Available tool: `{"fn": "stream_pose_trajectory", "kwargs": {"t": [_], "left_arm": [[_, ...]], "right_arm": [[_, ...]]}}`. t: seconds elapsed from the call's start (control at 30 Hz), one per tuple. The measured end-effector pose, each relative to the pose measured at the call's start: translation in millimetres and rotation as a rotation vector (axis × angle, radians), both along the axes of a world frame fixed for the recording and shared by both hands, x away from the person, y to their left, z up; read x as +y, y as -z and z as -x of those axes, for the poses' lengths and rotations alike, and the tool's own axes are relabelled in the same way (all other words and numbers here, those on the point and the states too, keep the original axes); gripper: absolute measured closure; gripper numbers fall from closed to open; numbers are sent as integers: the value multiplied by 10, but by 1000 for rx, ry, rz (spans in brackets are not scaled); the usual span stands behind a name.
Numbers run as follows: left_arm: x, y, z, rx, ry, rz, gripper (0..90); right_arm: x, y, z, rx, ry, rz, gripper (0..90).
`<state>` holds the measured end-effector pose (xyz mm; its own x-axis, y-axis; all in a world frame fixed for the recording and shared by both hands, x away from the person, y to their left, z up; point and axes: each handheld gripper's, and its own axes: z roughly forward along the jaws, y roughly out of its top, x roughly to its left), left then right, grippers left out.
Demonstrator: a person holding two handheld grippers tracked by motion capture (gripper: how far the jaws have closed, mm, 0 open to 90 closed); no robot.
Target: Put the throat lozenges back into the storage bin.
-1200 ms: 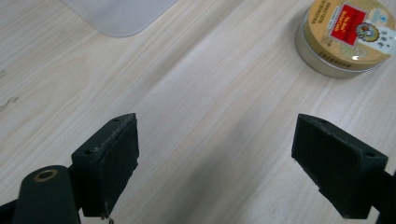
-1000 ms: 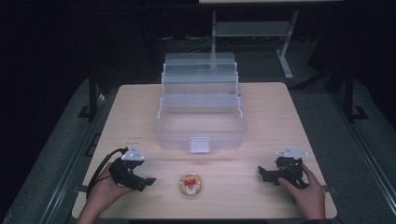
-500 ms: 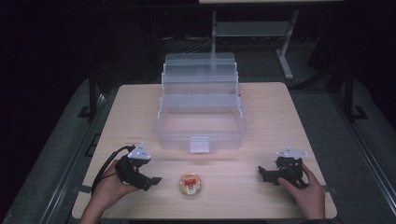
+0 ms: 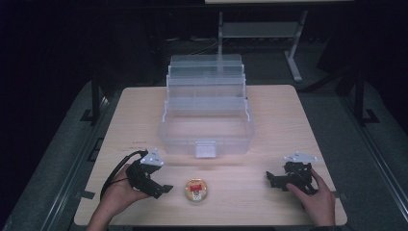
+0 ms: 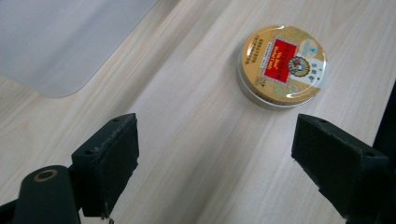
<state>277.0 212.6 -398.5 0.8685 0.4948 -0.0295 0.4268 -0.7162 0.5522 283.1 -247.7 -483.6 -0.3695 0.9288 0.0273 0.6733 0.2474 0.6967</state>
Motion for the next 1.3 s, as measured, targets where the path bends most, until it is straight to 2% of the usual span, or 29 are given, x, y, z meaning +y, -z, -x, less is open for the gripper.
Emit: {"fn": "stream_pose_trajectory", "kwargs": {"t": [0.33,0.37,0.5,0.83,1.3], "left_arm": [[-141,-1,1,13,38,-12,143],[-184,2,-1,15,53,-27,142],[-251,-8,-2,14,76,-34,142],[-349,-33,-8,14,101,-38,142],[-568,-48,-26,20,167,-67,141]], "right_arm": [[0,0,0,0,0,0,0],[0,0,0,0,0,0,0],[0,0,1,0,0,0,0],[1,0,1,0,0,0,0],[0,0,1,1,0,0,0]]}}
